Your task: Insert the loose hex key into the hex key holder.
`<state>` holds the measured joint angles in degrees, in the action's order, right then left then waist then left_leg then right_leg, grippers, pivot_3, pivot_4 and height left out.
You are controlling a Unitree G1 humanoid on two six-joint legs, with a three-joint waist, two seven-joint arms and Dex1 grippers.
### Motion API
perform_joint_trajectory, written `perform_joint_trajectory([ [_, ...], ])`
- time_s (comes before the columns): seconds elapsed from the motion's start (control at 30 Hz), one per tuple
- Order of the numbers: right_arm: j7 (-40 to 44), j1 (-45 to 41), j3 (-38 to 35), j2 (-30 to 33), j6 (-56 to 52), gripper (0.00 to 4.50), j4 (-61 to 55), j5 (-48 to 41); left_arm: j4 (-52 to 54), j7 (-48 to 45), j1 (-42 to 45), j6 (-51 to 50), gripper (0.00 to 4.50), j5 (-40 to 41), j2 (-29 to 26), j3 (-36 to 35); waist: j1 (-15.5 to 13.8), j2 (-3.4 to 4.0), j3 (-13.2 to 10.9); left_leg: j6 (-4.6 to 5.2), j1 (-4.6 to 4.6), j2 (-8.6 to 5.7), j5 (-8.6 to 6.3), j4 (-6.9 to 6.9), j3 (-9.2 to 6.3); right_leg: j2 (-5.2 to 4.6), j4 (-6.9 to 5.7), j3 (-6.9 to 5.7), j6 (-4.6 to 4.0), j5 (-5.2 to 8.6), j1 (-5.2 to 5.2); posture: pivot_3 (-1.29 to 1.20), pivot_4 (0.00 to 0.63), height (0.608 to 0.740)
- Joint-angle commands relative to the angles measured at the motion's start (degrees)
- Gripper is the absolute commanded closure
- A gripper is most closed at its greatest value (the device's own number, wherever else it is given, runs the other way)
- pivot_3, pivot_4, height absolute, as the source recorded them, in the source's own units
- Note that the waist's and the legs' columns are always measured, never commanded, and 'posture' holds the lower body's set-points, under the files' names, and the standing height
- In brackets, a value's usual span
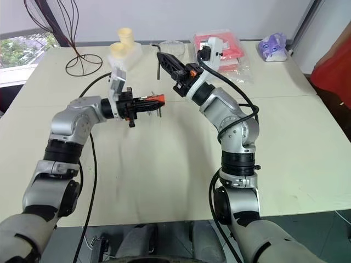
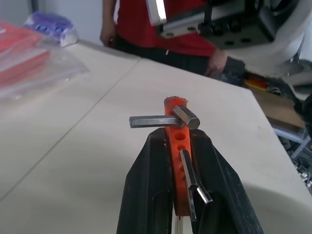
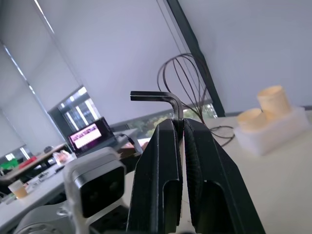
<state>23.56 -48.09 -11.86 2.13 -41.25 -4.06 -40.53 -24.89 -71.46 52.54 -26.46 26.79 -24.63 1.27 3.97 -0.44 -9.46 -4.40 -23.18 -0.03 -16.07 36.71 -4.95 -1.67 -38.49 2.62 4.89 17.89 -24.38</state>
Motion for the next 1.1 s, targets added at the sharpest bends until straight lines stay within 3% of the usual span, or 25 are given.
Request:
perform_joint_trajectory([
  [0.03,-0.53,-0.03,-0.19,0.11,1.17,4.48,-3.79,-2.16,-2.93,-1.55,2.83,2.82,4.5,-0.53,0.0,-0.95,0.02,0.02,-0.02,0.04,0.0,0.0,-0.03,0.12,0.0,0.01,-0.15,0.0,0.0,0.0,0.0,0.0,0.15,0.74],
  [1.1,-0.72,3.53,1.82,2.1,3.06,4.48,-1.39,-1.71,-2.42,-0.63,4.56,2.77,4.5,0.66,1.01,-3.81,0.02,0.01,-0.03,0.11,0.02,-0.02,-0.04,0.46,-0.03,0.0,-0.71,0.05,0.0,0.0,-0.07,0.0,0.15,0.74],
])
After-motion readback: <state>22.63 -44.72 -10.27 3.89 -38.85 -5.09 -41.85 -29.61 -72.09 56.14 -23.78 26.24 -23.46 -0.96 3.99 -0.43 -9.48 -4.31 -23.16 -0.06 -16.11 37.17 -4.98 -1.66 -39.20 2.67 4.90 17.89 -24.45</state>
